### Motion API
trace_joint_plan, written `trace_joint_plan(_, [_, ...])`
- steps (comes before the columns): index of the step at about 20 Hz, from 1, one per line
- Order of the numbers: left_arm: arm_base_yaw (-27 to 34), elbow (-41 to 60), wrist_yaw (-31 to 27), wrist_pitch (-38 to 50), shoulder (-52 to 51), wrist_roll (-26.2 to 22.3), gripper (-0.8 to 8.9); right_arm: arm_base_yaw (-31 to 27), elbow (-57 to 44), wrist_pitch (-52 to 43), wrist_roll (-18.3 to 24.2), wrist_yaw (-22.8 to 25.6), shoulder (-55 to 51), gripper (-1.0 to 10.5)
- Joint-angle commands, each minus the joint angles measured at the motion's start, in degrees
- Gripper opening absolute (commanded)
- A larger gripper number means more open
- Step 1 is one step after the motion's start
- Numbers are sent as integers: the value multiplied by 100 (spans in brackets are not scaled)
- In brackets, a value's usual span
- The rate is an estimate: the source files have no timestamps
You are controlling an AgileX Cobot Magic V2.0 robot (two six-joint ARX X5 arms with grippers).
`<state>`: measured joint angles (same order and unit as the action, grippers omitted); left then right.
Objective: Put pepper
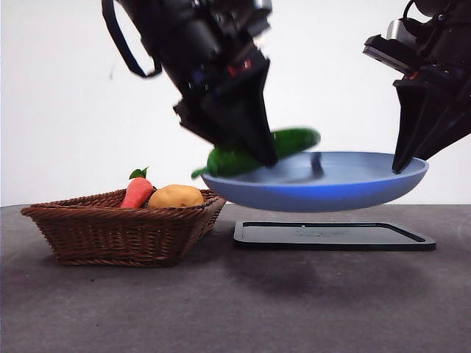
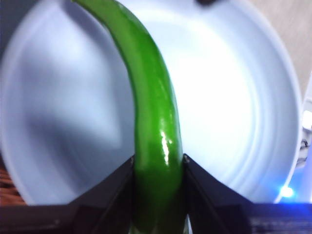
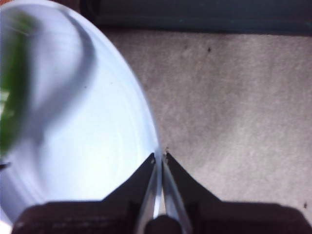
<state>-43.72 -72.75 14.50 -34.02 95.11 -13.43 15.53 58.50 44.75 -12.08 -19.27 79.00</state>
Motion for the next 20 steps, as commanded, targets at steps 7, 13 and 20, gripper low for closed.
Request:
trace_joint_plan(7, [-133,-90,63,240,225,153,207,31,90,-50,-57,-37,48,3])
trace_joint_plan(13, [-197,-92,79,225,98,470,210,31,90,33,-55,-31,50,3])
trace_joint_plan(20, [-195,-92,98,153,-977,560,261,20,90,83,-179,-17,50,3])
